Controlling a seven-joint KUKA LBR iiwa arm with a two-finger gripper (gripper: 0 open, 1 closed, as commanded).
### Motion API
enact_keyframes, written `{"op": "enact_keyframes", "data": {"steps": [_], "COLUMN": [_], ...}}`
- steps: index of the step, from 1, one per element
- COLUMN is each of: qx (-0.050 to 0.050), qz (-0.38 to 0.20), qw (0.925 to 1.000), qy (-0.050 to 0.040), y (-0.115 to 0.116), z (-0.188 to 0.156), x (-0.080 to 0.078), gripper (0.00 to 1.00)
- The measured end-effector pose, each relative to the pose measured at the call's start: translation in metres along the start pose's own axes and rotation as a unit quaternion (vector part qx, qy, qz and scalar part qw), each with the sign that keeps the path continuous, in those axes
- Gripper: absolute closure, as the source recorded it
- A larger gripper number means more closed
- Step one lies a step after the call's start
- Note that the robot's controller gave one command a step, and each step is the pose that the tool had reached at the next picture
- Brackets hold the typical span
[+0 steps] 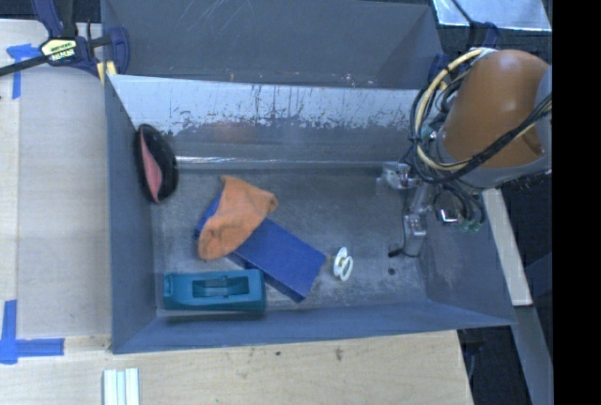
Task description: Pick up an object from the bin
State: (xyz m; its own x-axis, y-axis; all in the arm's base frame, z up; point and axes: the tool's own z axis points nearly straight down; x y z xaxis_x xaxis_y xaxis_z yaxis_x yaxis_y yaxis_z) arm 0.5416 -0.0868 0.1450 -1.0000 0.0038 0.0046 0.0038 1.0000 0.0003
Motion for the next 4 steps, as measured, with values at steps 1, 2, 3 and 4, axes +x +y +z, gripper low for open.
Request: {"op": "enact_keyframes", "data": {"steps": [1,2,3,4], "qx": [0.001,0.001,0.000,0.000], "qz": [-0.001,-0.006,-0.026,-0.094], "qw": [1.0000,1.0000,0.9997,0.9956], "qy": [-0.0041,-0.0081,0.0003,-0.0047], "y": [0.000,0.032,0.034,0.064], "z": [-0.005,0.039,0.006,-0.007], "x": [-0.002,-0.039,-0.037,-0.081], "gripper": [0.00,0.00,0.00,1.00]}}
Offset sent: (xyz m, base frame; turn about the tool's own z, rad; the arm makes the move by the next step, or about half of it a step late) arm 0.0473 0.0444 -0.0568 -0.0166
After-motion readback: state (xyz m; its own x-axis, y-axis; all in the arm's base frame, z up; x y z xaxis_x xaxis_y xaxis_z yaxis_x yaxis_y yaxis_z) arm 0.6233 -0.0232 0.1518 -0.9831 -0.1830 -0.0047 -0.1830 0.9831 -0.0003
